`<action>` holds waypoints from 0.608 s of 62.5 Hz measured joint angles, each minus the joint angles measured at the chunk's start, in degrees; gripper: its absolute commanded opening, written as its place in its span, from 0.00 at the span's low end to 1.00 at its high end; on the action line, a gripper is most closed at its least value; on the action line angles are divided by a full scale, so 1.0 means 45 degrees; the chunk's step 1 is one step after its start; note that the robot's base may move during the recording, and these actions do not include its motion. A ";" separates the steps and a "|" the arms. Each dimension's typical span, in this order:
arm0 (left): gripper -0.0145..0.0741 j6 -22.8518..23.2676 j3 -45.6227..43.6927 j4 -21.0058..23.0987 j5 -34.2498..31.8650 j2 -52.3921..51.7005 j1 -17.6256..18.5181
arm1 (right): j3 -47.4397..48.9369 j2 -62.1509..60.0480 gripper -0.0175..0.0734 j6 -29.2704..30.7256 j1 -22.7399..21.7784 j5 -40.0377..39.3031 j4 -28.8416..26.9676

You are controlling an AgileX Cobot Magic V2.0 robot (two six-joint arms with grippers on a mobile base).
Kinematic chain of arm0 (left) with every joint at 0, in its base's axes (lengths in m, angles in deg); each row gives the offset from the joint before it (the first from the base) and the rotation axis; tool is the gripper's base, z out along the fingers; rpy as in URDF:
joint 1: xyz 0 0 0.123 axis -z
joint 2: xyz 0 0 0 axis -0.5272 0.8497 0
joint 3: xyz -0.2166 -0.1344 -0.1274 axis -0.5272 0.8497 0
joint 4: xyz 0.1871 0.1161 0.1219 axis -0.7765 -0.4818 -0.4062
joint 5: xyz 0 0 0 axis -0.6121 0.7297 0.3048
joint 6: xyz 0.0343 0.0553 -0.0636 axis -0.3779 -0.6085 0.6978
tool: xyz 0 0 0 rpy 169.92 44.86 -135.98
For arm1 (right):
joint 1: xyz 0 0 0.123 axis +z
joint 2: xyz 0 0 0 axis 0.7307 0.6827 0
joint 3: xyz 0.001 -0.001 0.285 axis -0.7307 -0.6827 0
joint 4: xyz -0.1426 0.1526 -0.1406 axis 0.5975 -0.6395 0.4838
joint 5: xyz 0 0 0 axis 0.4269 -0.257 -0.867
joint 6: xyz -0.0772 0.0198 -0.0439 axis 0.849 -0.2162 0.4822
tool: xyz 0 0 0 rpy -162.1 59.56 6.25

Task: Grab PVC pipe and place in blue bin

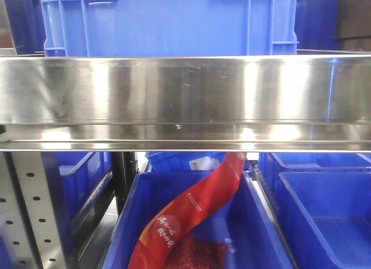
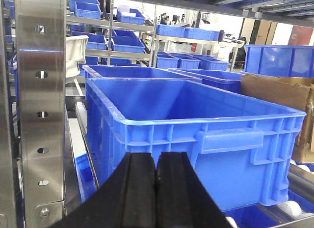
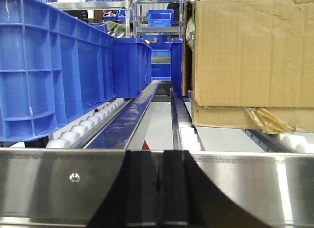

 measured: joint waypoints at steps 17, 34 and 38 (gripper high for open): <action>0.04 0.0000 0.0000 0.0000 0.0000 0.0000 0.0000 | 0.0000 0.0000 0.01 0.0000 0.0000 0.0000 0.0000; 0.04 0.0000 0.0855 -0.0717 0.0056 -0.0784 -0.0687 | 0.0000 0.0000 0.01 0.0000 0.0000 0.0000 0.0000; 0.04 0.0000 0.1666 -0.0748 -0.0048 -0.1279 -0.1057 | 0.0000 0.0000 0.01 0.0000 0.0000 0.0000 0.0000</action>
